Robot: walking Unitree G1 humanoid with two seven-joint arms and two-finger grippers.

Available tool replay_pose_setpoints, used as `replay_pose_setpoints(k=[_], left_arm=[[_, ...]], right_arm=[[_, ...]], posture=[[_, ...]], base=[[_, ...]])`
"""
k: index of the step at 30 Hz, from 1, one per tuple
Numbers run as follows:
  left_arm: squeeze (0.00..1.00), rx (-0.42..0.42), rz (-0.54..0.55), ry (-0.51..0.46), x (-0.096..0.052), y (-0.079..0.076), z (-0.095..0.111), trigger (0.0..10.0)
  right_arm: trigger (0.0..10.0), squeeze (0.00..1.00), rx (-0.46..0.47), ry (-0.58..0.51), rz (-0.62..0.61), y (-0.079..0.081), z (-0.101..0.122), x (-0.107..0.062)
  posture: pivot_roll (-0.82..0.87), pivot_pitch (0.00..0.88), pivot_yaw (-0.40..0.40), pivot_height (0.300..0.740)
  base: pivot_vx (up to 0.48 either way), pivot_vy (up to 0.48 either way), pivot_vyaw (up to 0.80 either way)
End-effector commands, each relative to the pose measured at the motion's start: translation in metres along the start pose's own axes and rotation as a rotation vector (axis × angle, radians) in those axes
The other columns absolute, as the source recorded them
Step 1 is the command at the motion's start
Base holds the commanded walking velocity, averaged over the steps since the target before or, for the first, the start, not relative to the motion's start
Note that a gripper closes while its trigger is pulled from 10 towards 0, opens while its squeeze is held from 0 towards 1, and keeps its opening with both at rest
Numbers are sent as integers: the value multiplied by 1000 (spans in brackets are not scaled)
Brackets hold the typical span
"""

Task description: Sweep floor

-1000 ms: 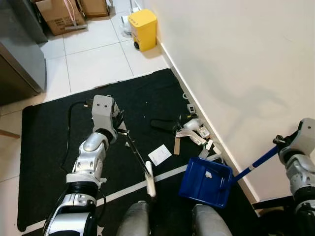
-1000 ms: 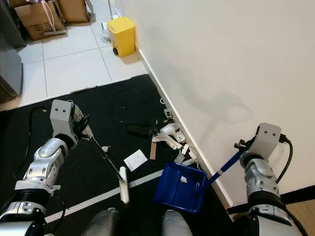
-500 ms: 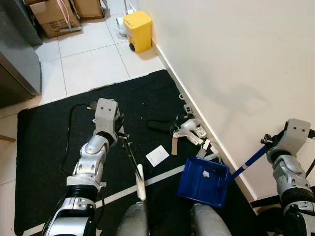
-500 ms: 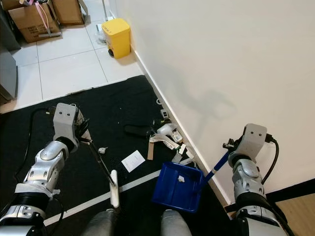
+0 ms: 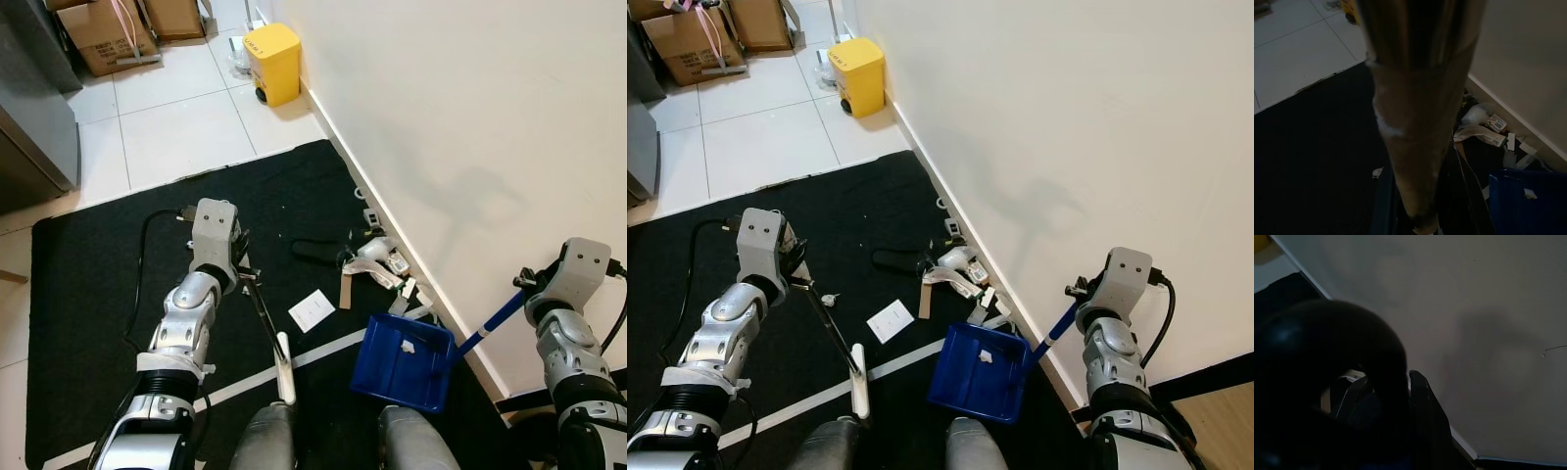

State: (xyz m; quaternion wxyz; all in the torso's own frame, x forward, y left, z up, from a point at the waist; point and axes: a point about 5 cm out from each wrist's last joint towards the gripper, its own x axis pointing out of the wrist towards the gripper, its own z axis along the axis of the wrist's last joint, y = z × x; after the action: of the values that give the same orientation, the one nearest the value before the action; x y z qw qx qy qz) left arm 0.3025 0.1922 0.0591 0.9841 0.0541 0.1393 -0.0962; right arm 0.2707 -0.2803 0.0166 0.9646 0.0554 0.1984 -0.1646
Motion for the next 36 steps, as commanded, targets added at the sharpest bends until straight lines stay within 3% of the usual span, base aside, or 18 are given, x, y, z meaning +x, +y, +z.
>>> replay_pose_setpoints(k=[1, 12, 29, 36], left_arm=[[0, 6, -6, -18, 1, -3, 6, 10000], [0, 8, -3, -13, 2, 0, 8, 10000], [0, 7, 3, -5, 2, 2, 8, 10000], [0, 10, 7, 1, 2, 3, 8, 10000]], right_arm=[[10000, 0, 47, 71, 26, 9, -16, -3], [10000, 0, 59, 73, 26, 11, -18, -3], [10000, 0, 76, 78, 25, 12, -18, -2], [10000, 0, 82, 89, 22, 12, -19, -2]], posture=[[30, 48, 13, 740], [30, 42, 15, 740], [30, 31, 17, 740], [33, 34, 18, 740]], base=[[0, 270, 0], [0, 296, 0], [0, 480, 0], [0, 480, -402]])
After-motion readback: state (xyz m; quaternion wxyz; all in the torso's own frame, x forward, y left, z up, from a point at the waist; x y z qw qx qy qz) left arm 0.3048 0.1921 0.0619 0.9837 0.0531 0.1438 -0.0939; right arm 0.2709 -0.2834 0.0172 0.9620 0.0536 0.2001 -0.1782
